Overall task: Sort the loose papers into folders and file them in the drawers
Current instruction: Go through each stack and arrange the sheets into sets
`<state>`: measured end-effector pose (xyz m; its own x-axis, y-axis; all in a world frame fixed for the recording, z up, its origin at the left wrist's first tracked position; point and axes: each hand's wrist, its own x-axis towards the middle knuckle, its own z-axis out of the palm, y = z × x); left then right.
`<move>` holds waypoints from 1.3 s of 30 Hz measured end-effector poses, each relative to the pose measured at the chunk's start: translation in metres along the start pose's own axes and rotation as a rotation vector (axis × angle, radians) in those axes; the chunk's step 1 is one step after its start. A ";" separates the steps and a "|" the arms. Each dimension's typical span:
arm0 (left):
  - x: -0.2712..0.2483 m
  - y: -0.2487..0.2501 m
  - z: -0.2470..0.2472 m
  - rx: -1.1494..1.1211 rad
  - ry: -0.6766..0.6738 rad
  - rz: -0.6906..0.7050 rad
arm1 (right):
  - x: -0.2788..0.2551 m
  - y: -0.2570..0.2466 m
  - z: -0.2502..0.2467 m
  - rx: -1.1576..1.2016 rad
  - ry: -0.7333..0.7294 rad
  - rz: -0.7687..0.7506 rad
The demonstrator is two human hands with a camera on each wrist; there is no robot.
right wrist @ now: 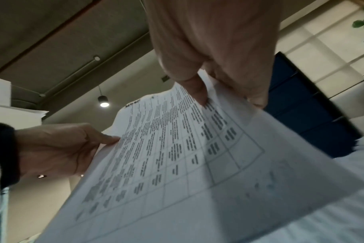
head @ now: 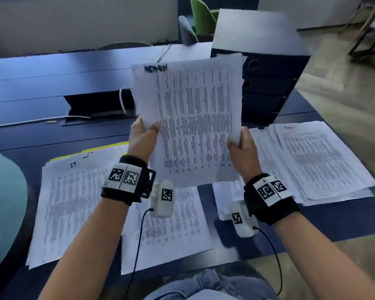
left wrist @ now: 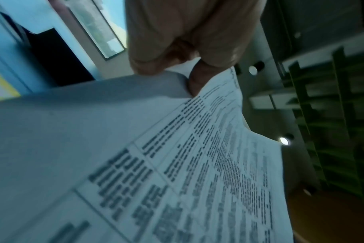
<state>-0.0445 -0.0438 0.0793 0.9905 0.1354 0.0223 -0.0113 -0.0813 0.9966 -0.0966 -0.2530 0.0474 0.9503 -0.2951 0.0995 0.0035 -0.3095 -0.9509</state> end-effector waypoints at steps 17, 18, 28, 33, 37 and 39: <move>-0.032 -0.040 0.303 0.484 -0.568 -0.160 | 0.089 0.105 -0.256 -0.514 0.415 0.331; -0.034 -0.041 0.315 0.473 -0.596 -0.166 | 0.091 0.109 -0.263 -0.536 0.434 0.351; -0.039 -0.081 0.376 0.503 -0.647 -0.220 | 0.086 0.153 -0.257 -0.809 0.093 0.329; -0.035 -0.090 0.378 0.625 -0.696 -0.196 | 0.082 0.177 -0.231 -0.808 -0.320 0.538; -0.025 -0.087 0.362 0.582 -0.653 -0.234 | 0.078 0.180 -0.227 -0.909 -0.337 0.563; -0.020 -0.083 0.346 0.546 -0.624 -0.244 | 0.081 0.173 -0.225 -0.910 -0.324 0.582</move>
<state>-0.0157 -0.3816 -0.0316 0.8527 -0.3431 -0.3940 0.1201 -0.6052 0.7870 -0.0894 -0.5333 -0.0429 0.7699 -0.4016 -0.4960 -0.5687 -0.7843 -0.2477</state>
